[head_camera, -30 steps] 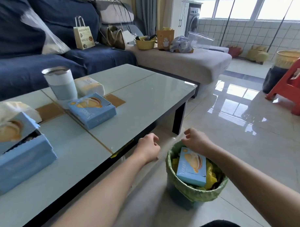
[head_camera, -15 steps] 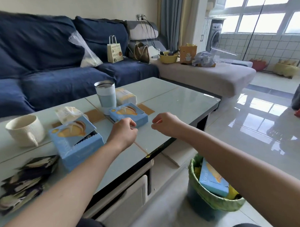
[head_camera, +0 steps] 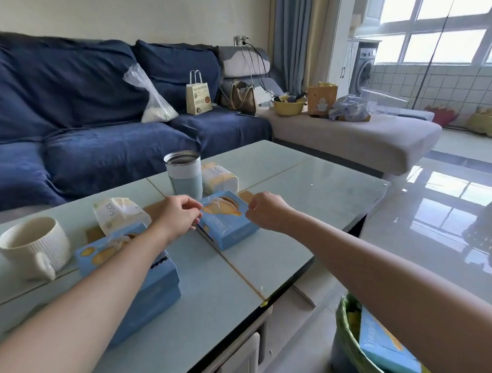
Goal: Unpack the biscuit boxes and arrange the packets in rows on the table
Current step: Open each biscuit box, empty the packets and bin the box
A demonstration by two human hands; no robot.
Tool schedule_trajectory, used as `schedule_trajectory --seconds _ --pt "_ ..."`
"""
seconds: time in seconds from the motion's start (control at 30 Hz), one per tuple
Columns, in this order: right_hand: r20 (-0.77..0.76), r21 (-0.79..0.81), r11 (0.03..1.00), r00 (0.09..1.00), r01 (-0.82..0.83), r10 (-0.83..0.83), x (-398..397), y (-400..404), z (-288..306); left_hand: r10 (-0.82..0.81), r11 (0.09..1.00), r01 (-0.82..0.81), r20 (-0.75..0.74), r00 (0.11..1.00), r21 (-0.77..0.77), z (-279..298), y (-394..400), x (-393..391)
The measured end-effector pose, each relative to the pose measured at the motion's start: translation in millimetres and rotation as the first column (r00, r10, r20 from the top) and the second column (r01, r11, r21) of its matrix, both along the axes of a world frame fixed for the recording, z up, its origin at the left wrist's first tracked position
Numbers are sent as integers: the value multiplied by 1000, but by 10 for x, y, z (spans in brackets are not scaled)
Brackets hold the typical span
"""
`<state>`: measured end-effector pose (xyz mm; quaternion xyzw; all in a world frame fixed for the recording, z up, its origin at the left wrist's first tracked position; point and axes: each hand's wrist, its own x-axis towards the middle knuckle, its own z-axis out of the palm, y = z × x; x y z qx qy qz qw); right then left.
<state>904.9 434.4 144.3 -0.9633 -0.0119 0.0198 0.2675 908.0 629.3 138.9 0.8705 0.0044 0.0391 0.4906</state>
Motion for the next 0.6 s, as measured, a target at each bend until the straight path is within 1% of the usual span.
schedule_trajectory --seconds 0.1,0.23,0.37,0.47,0.6 --pt "-9 -31 999 999 38 -38 242 -13 -91 51 988 -64 -95 994 -140 -87 19 250" --pt "-21 -41 994 994 102 -103 522 -35 -234 56 975 -94 -184 981 -200 -209 8 468" --pt "-43 -22 989 988 149 -149 734 -16 -394 114 950 -179 -248 962 -257 -407 -31 562" --pt "-68 7 988 986 153 -152 841 37 -494 125 954 -189 -266 956 -233 -487 -37 620" --pt "-105 -10 988 983 151 -151 918 112 -607 68 975 -140 -365 929 -174 -575 -23 676"
